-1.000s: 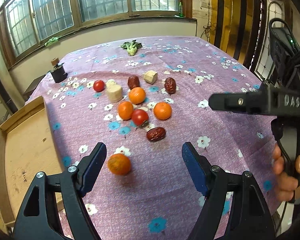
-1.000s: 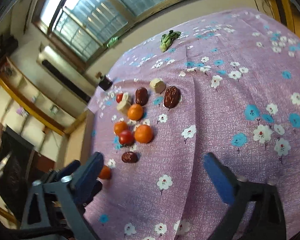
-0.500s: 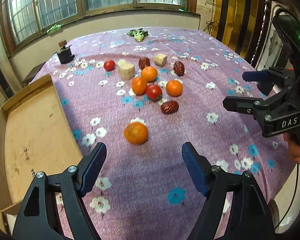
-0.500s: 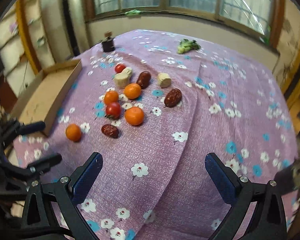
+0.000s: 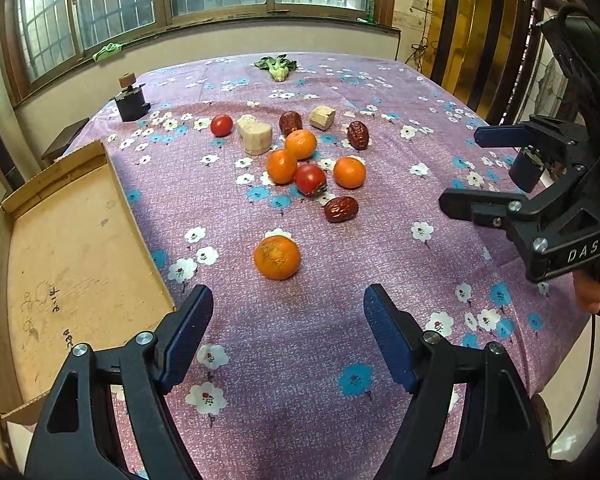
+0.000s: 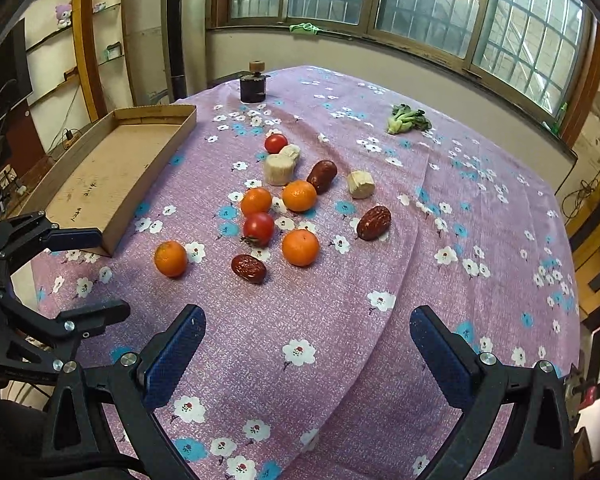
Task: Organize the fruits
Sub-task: 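Move both tools over the table toward the cluster of fruits, then close the left tool on an orange while the right tool grasps another orange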
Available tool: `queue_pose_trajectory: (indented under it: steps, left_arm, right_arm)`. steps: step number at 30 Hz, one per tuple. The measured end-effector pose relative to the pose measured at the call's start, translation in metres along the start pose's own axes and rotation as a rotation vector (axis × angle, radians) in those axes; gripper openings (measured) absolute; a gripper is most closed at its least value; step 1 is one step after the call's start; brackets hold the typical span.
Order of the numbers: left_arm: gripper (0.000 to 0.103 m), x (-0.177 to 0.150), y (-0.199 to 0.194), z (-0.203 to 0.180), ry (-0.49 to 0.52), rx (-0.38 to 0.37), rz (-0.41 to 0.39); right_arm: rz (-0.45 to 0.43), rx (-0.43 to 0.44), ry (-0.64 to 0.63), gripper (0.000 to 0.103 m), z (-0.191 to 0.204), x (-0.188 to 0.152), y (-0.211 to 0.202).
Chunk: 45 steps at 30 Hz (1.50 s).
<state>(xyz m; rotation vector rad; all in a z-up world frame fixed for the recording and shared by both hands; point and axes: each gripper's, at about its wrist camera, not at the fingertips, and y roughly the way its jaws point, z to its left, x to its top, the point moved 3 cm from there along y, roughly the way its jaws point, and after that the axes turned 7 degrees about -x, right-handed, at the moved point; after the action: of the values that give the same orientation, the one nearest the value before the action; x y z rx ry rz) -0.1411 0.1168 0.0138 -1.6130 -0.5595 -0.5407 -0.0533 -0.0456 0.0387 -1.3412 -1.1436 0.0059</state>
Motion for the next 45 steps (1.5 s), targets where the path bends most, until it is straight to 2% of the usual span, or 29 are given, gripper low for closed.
queue_pose_trajectory:
  steps: [16, 25, 38, 42, 45]
  left_arm:
    - [0.078, 0.007, 0.006, 0.010, -0.023, -0.002, 0.034]
    - [0.078, 0.004, 0.011, 0.017, -0.041, -0.018, 0.049]
    - [0.078, 0.010, 0.029, 0.020, -0.053, -0.033, 0.080]
    - [0.078, 0.014, 0.037, 0.018, -0.036, -0.031, 0.085]
    - [0.078, 0.018, 0.044, 0.018, -0.024, -0.032, 0.093]
  right_arm:
    - [0.013, 0.026, -0.071, 0.103, 0.008, 0.001, 0.002]
    - [0.011, 0.076, -0.063, 0.102, 0.007, 0.002, 0.004]
    - [0.034, 0.095, -0.035, 0.101, 0.004, 0.002, 0.020]
    - [0.041, 0.106, -0.001, 0.098, -0.002, 0.008, 0.034]
    - [0.045, 0.136, 0.041, 0.089, -0.007, 0.012, 0.046]
